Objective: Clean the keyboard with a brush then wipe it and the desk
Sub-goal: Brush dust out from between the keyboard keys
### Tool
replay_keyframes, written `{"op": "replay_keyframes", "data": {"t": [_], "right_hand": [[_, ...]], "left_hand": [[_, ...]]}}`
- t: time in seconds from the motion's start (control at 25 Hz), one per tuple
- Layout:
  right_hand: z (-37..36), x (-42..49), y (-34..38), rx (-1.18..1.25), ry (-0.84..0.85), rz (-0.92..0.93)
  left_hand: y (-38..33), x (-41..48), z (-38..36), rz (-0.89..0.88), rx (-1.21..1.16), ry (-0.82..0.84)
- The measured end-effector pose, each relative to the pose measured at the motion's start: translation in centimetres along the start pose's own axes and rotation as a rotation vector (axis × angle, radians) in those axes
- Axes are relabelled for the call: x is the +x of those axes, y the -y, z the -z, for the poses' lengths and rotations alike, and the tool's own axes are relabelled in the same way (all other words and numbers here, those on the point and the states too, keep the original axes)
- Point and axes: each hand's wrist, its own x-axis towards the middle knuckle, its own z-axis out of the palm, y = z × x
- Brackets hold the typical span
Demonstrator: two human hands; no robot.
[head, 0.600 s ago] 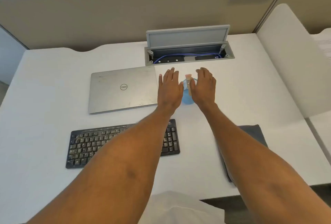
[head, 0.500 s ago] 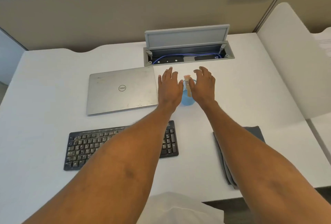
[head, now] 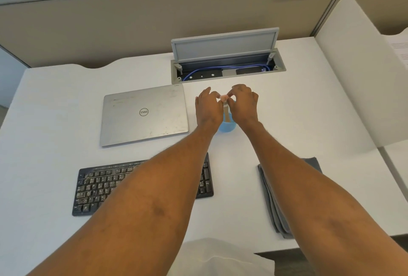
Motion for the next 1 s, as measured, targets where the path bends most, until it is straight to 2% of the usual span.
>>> {"op": "replay_keyframes", "data": {"t": [0.24, 0.44, 0.64, 0.8, 1.0], "right_hand": [[1.7, -0.7, 0.5, 0.034, -0.034, 0.048], [3.6, -1.6, 2.2, 0.099, -0.115, 0.099], [4.9, -3.3, 4.5, 0.318, -0.218, 0.189], [3.5, -5.4, 6.3, 0.394, -0.188, 0.169], [0.3, -8.3, 9.0, 0.365, -0.103, 0.124]], "left_hand": [[-1.7, -1.2, 0.6, 0.024, -0.152, -0.124], [-3.6, -2.2, 1.9, 0.045, -0.388, -0.212], [-4.2, -3.0, 5.2, 0.035, -0.584, -0.282], [-2.4, -2.9, 8.2, 0.142, -0.703, -0.345], [2.6, -4.0, 11.2, 0.296, -0.8, -0.394]]}}
